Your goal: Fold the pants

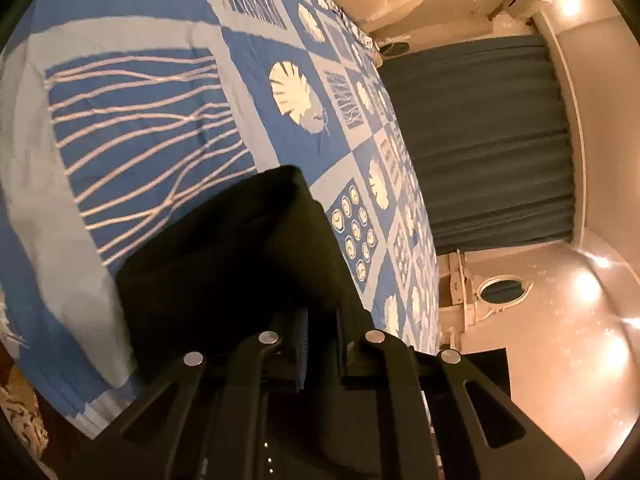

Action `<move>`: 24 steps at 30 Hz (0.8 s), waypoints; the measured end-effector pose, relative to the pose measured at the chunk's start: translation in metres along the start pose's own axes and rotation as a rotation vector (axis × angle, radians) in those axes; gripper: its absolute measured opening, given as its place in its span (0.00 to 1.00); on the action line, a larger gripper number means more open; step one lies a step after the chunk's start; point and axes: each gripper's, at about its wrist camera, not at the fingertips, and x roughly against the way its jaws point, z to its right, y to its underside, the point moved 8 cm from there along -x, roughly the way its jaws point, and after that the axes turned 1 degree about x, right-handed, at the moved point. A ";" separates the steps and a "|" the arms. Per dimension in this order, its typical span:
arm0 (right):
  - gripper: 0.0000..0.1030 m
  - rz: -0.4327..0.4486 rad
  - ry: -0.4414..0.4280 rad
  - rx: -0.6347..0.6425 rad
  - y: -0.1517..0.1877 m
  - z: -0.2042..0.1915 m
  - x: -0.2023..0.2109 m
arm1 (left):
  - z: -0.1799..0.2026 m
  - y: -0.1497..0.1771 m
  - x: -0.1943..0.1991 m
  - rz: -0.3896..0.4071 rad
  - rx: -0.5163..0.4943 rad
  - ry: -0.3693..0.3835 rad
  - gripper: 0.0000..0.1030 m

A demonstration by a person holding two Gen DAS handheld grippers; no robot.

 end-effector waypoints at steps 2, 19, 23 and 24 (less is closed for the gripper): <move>0.08 -0.017 -0.014 0.002 0.006 -0.005 0.006 | -0.003 -0.001 0.011 0.011 0.005 -0.001 0.10; 0.34 -0.169 0.028 -0.063 0.046 0.043 0.011 | -0.067 0.016 0.020 -0.060 0.002 -0.068 0.42; 0.48 -0.068 0.091 -0.037 0.010 0.059 0.057 | -0.054 0.002 0.047 0.042 -0.135 -0.130 0.62; 0.48 -0.026 0.111 -0.053 -0.009 0.070 0.073 | -0.050 -0.001 0.052 0.056 -0.168 -0.153 0.62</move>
